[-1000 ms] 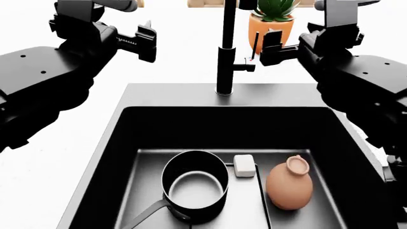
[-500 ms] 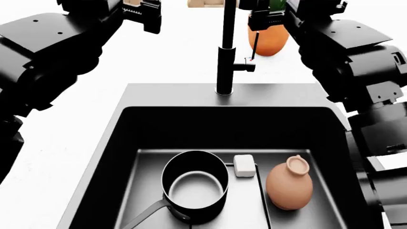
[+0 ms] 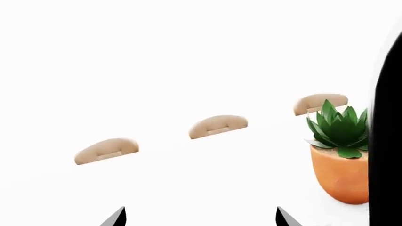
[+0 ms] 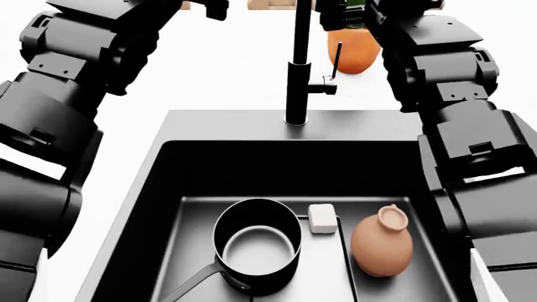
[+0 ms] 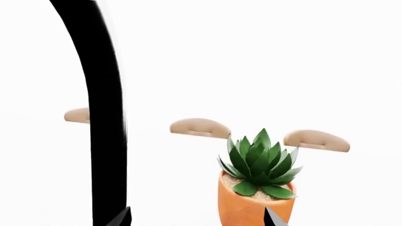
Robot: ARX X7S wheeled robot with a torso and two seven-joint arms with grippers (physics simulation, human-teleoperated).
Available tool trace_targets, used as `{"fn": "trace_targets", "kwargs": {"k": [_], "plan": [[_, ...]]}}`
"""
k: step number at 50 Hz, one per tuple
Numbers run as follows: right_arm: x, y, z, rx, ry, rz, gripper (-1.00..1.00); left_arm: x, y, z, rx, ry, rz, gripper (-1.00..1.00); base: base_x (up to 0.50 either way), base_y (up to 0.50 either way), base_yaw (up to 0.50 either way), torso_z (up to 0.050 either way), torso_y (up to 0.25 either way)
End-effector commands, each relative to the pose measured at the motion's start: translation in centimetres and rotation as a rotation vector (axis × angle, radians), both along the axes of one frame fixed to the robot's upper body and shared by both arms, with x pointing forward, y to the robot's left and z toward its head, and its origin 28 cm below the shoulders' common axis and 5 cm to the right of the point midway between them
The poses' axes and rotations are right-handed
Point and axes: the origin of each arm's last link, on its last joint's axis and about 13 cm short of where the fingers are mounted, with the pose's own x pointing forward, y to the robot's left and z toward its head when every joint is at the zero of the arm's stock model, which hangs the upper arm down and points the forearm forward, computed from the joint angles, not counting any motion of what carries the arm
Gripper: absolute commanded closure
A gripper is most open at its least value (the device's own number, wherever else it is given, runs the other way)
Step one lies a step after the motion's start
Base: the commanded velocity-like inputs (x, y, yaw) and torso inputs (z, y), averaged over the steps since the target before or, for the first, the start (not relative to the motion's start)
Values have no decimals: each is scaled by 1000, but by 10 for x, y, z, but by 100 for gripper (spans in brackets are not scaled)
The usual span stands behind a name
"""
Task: Pick the jug and pot and place them in the sink. Then turn on the water.
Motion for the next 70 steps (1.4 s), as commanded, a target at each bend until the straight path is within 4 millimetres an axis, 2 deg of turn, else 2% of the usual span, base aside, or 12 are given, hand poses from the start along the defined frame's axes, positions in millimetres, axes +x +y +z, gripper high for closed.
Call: {"fn": "trace_targets", "kwargs": {"k": [1, 25, 70], "plan": [[1, 5, -2, -7, 15, 4, -100, 5, -5, -4, 15, 34, -6, -100, 0, 0, 0, 0, 0], [1, 4, -4, -4, 26, -7, -100, 6, -3, -7, -11, 8, -19, -100, 0, 0, 0, 0, -3], [2, 7, -10, -2, 43, -7, -100, 8, -2, -16, -6, 46, -36, -100, 0, 0, 0, 0, -152]]}}
